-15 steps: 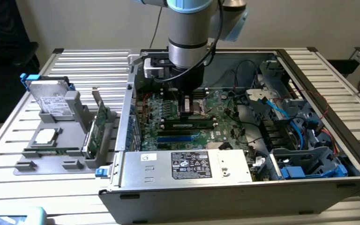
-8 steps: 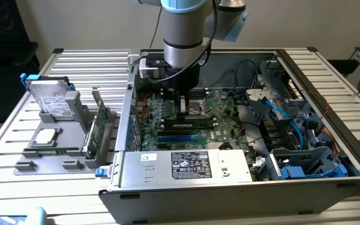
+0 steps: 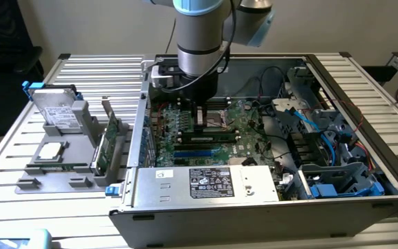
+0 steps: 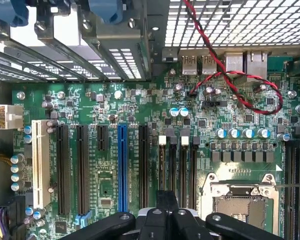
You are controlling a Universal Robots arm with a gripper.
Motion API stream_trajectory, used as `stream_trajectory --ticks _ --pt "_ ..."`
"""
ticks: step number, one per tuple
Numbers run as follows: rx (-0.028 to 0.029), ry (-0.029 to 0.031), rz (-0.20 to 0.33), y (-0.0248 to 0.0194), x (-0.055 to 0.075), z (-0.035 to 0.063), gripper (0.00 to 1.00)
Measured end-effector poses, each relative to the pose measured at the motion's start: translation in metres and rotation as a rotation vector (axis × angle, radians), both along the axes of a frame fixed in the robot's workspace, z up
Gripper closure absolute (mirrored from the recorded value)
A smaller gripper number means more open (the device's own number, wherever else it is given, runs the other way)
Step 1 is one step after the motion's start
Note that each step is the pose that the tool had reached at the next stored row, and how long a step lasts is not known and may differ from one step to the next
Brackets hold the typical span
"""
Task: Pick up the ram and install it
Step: 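Press down the ram until it locks into place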
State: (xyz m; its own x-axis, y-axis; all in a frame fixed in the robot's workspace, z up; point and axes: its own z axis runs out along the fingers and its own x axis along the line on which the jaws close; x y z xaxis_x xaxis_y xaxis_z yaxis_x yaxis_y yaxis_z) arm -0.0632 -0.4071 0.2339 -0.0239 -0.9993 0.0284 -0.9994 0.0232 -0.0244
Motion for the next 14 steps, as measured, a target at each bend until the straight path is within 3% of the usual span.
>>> stream_trajectory --ticks 14 --pt "0.0002 -0.0032 -0.001 0.0004 -0.0060 -0.0018 0.89"
